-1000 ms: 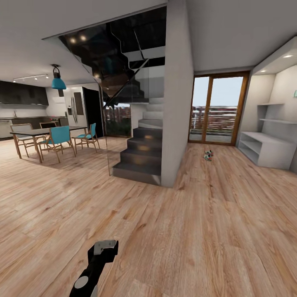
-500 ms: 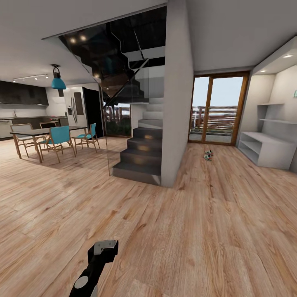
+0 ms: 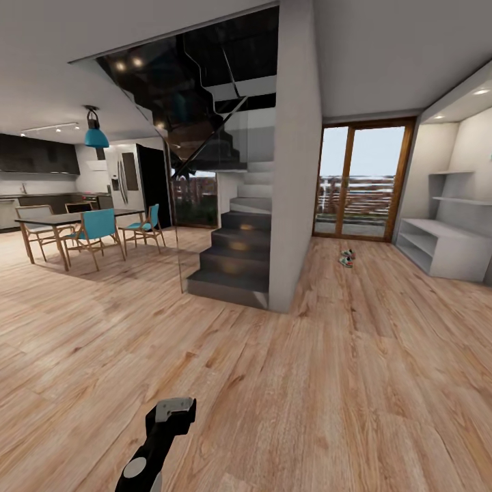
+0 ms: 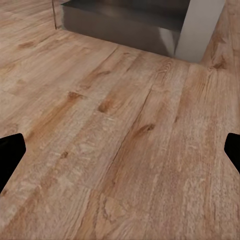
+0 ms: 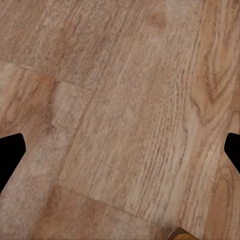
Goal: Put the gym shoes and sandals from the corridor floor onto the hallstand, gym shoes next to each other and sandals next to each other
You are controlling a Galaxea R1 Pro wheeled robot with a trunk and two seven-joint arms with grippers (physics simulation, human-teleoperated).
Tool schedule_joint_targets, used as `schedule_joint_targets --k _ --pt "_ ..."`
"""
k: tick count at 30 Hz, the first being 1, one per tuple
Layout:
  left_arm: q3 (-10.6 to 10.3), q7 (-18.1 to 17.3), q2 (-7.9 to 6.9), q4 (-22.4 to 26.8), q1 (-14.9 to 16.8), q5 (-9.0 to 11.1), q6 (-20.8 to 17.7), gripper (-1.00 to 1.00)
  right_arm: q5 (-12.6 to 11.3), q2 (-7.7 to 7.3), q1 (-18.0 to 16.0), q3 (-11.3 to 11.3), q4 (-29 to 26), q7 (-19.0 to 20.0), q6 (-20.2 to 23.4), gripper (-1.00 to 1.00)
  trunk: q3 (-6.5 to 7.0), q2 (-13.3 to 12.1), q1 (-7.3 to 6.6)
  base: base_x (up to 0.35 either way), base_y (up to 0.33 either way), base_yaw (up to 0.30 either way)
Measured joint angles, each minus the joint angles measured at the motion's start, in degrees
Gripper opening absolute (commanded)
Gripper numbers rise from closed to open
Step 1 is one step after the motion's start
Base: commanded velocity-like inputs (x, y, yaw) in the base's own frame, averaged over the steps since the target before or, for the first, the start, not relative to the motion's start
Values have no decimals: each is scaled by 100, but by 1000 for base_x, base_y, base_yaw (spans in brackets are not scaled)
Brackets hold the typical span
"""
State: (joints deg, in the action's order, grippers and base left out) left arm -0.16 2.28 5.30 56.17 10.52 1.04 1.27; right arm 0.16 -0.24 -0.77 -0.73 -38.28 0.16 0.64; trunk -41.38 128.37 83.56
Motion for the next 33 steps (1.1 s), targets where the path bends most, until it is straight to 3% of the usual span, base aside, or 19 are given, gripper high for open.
schedule_joint_targets --k 33 --pt "0 0 4 0 0 0 0 100 0 5 0 -1 0 0 0 100 0 0 0 45 25 0"
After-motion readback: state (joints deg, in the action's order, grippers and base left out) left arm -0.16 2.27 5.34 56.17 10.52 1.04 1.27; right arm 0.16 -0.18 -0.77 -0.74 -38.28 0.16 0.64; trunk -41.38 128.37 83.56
